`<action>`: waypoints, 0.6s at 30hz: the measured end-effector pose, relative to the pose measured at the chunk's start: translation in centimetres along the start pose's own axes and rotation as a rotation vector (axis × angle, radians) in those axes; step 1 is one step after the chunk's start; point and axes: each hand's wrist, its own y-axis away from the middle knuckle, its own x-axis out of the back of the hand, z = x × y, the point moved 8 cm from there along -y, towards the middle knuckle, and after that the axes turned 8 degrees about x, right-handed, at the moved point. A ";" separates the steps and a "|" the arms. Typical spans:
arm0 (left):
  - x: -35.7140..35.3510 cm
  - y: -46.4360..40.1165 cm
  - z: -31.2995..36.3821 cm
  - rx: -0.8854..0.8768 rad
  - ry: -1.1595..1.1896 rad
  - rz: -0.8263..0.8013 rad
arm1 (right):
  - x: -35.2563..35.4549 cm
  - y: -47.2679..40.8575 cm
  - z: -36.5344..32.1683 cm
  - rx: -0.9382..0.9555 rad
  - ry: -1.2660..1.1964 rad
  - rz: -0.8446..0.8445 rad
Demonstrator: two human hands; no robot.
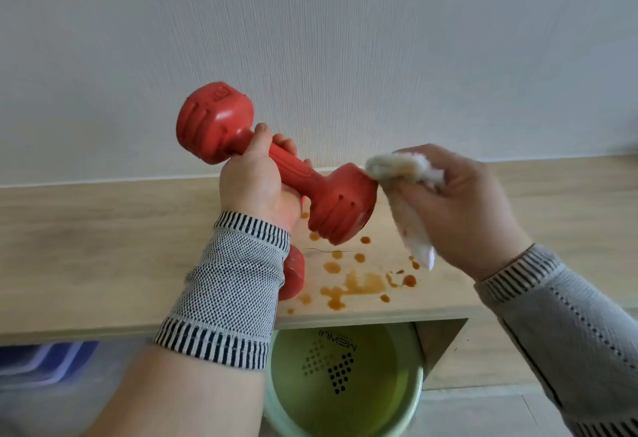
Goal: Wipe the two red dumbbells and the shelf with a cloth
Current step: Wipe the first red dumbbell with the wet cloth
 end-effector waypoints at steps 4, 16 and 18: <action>-0.1 -0.2 0.0 -0.022 0.018 -0.006 | -2.4 1.2 -3.3 0.430 0.313 -0.054; -0.3 1.4 0.7 -0.114 -0.094 0.054 | -2.4 1.7 -2.8 0.531 0.464 0.001; -0.4 1.7 0.8 -0.125 -0.102 0.056 | -1.6 1.4 -2.4 0.500 0.472 0.043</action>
